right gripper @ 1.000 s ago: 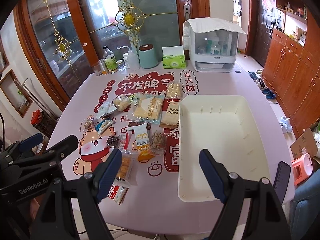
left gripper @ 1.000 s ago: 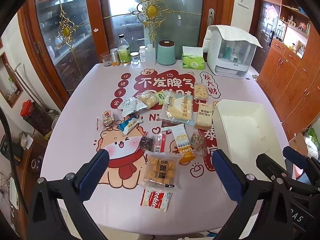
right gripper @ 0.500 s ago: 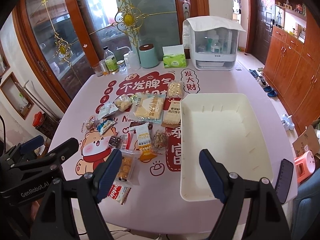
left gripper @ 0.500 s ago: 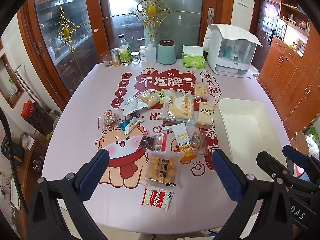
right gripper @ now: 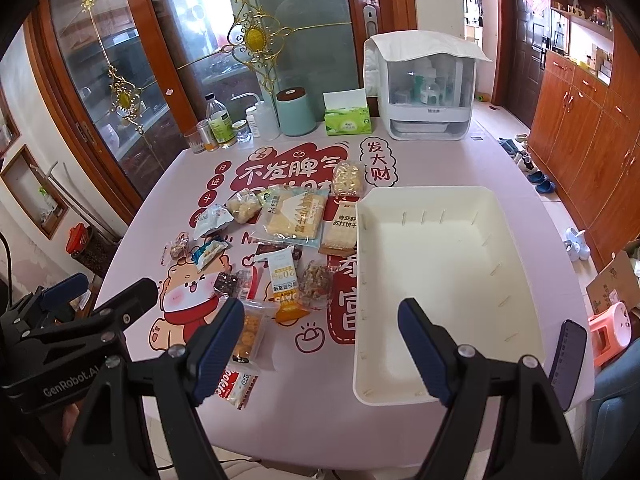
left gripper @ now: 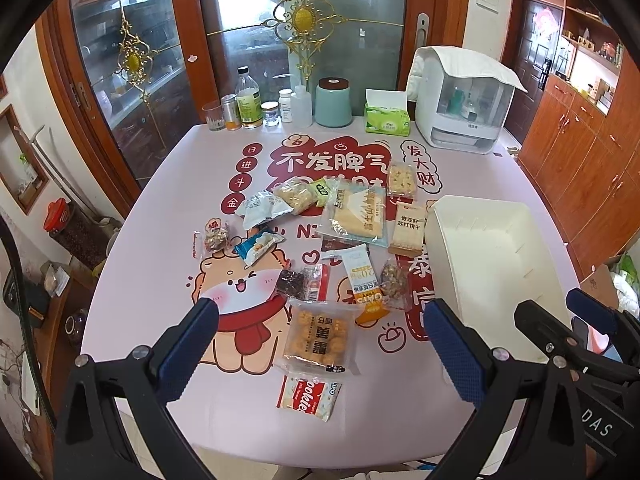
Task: Organize snacks
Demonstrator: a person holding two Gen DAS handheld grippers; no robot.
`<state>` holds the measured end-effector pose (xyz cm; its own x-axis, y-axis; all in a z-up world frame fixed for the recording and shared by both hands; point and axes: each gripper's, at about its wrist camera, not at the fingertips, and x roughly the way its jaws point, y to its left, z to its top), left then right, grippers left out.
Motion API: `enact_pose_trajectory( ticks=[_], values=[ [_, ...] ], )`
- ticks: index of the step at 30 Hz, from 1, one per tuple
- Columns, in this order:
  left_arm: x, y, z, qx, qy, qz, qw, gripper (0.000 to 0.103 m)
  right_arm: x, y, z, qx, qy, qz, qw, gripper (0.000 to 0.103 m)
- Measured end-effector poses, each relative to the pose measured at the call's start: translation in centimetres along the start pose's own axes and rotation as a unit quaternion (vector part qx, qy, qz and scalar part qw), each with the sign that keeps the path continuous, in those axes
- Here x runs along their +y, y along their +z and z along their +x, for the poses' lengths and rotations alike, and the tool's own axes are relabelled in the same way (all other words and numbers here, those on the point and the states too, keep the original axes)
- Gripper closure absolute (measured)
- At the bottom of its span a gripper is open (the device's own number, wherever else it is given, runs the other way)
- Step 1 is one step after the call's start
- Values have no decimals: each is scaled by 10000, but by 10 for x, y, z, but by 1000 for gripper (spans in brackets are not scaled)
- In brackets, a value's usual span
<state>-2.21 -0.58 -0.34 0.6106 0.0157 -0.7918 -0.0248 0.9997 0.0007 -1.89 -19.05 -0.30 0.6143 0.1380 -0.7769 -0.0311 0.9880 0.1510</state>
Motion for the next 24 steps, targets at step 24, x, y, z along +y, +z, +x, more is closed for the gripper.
enact_pose_trajectory(
  ticks=[24],
  values=[
    [27, -10, 0, 45, 254, -535, 9982, 1, 13, 4, 12, 112, 435, -446, 9980, 23]
  ],
)
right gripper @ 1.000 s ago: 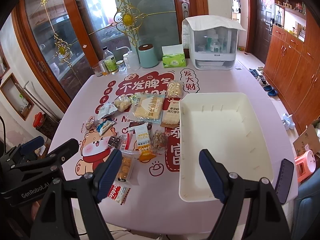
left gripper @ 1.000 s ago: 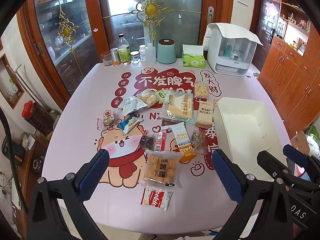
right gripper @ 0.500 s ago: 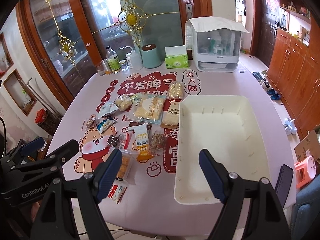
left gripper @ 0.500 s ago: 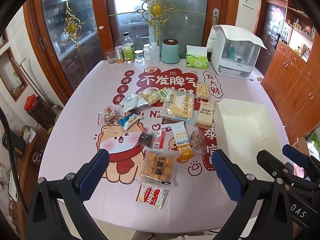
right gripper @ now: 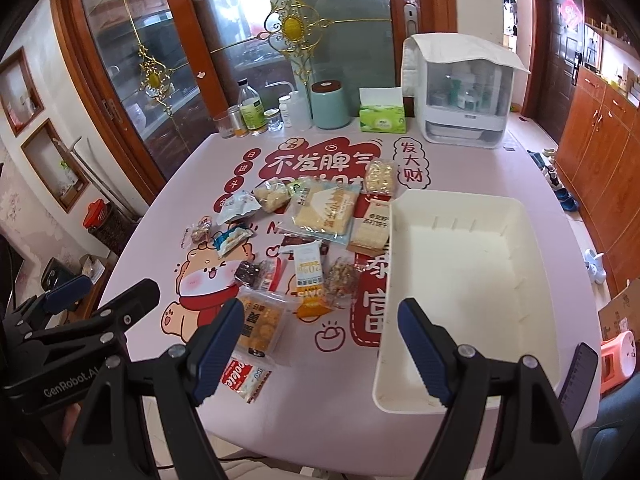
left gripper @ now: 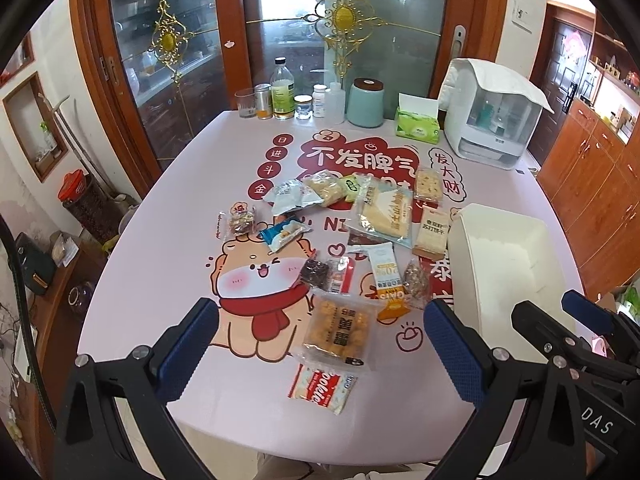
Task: Organize snacks
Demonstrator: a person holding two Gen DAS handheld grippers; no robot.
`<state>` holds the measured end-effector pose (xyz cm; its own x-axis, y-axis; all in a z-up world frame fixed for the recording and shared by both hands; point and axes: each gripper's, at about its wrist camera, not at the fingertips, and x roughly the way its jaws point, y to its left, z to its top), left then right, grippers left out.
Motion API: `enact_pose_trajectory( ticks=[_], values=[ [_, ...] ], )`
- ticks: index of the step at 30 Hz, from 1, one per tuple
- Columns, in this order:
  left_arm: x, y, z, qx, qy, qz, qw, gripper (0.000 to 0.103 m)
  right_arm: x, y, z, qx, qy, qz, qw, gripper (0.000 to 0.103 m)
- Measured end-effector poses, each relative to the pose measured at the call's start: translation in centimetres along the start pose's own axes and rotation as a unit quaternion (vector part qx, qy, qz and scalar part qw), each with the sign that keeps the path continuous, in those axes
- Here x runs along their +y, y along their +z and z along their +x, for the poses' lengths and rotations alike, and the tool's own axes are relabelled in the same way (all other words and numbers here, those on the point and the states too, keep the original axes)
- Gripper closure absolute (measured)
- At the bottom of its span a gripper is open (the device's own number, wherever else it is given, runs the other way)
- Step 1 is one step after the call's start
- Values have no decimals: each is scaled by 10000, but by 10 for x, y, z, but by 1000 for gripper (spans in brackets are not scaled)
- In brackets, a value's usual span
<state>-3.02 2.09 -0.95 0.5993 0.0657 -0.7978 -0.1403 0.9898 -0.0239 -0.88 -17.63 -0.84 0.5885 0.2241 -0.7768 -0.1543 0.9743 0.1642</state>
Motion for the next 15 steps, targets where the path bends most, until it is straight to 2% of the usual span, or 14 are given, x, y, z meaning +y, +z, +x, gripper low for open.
enact_pose_trajectory(
  ticks=[10, 15],
  values=[
    [58, 32, 16, 8, -200, 145, 9997, 1, 51, 16, 19, 53, -103, 62, 9999, 23],
    [102, 61, 33, -106, -125, 396, 9991, 1, 74, 25, 37, 86, -223, 238, 9994, 23]
  ],
)
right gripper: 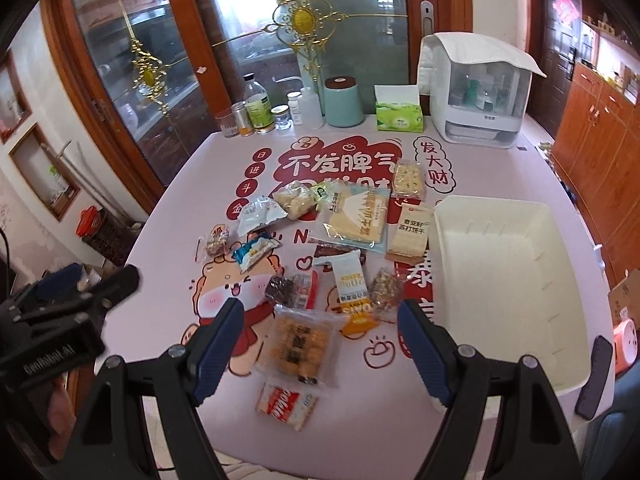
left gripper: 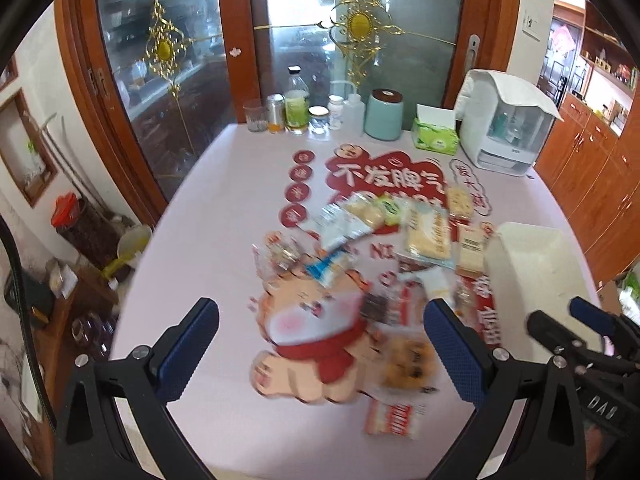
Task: Organize snacks
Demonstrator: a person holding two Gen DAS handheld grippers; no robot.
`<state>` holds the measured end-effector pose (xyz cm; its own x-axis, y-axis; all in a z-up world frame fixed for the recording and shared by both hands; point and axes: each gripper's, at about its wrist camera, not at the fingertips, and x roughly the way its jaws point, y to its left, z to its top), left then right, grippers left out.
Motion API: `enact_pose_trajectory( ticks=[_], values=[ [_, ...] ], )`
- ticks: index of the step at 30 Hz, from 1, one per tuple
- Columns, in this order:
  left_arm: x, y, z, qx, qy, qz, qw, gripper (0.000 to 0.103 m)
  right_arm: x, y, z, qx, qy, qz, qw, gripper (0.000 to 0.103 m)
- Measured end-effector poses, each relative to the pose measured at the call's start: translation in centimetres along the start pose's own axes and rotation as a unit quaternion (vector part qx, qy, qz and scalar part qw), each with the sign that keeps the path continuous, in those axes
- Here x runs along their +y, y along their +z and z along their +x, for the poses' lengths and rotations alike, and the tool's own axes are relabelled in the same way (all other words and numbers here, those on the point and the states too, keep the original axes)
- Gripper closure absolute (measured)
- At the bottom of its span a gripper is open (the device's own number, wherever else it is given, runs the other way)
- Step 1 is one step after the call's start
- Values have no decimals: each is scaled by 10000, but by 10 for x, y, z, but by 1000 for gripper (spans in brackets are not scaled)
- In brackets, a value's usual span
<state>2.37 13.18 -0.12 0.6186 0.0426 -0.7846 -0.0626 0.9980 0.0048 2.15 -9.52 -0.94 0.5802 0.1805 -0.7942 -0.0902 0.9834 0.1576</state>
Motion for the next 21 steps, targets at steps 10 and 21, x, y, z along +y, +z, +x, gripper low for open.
enact_pose_trajectory(
  ticks=[10, 21],
  values=[
    [71, 57, 108, 294, -231, 827, 9959, 1, 6, 21, 80, 285, -668, -40, 9973, 23],
    [48, 30, 279, 1424, -677, 2594, 9528, 1, -33, 8, 193, 1376, -815, 50, 9871, 25]
  ],
)
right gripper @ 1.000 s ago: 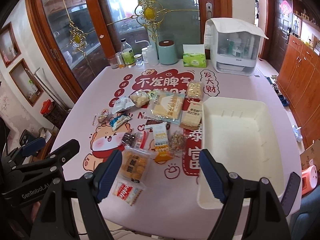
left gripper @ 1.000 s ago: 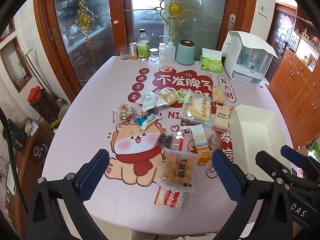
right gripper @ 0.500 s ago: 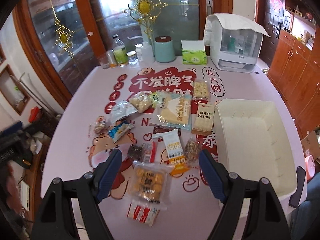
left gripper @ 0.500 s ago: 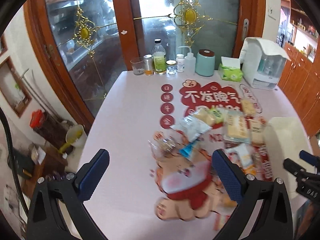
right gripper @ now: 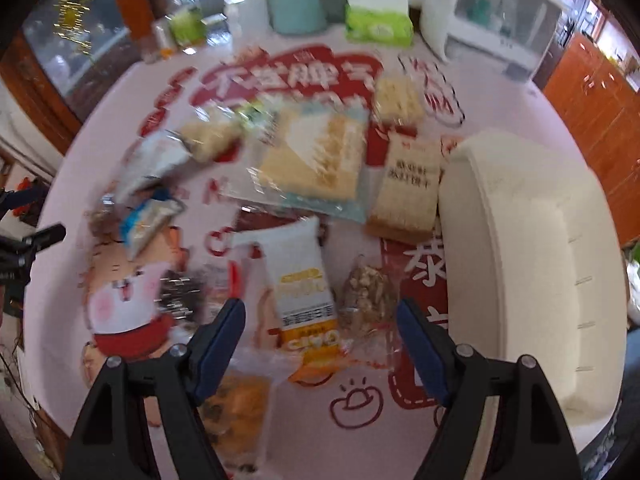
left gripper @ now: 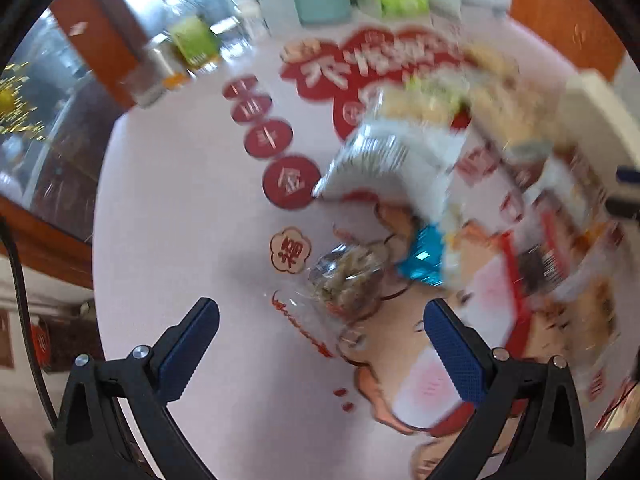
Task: Organize snacks
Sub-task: 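Grasp the white protein bar pack with the right tool while the left tool grasps the nut bag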
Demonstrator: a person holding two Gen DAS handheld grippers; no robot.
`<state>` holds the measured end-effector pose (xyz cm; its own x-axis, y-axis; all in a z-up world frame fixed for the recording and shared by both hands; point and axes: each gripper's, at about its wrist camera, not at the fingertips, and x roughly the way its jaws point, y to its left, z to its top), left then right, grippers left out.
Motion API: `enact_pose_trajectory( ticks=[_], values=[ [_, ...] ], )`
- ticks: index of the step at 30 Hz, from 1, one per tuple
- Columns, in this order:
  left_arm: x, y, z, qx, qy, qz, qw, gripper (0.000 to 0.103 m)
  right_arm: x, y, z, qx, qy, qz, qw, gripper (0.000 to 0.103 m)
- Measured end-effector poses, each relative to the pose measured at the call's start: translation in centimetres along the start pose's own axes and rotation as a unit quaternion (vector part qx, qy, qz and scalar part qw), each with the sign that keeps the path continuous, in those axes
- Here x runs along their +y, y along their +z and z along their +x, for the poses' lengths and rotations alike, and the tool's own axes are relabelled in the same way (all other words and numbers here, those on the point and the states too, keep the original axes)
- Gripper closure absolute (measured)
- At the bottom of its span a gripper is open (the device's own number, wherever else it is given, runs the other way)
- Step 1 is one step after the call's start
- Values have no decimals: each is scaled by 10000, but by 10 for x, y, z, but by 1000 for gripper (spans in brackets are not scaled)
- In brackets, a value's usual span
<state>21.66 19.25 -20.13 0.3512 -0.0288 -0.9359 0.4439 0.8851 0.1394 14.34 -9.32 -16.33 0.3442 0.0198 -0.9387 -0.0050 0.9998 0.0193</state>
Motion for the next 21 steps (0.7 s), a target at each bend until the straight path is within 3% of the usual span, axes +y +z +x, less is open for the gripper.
enact_pose_trajectory(
  ticks=[7, 11, 13, 14, 16, 18, 21],
  values=[
    [2, 5, 43, 402, -189, 521, 9977, 1, 9, 13, 49, 394, -157, -333, 9985, 29],
    [3, 9, 61, 639, -154, 588, 9961, 3, 19, 23, 57, 312, -396, -663, 9965, 35],
    [4, 10, 69, 763, -210, 541, 9954, 9, 23, 27, 62, 311, -471, -808, 9951, 46],
    [6, 12, 67, 742, -268, 480, 9957, 14, 24, 29, 65, 349, -422, -849, 9949, 61],
    [7, 14, 67, 761, -441, 404, 9953, 23, 24, 30, 73, 477, -356, -860, 9945, 62],
    [5, 15, 64, 707, -476, 380, 9956, 39, 25, 29, 74, 452, -398, -882, 9943, 62],
    [2, 13, 60, 677, -357, 301, 9966, 44, 23, 28, 67, 337, -305, -786, 9959, 63]
  ],
)
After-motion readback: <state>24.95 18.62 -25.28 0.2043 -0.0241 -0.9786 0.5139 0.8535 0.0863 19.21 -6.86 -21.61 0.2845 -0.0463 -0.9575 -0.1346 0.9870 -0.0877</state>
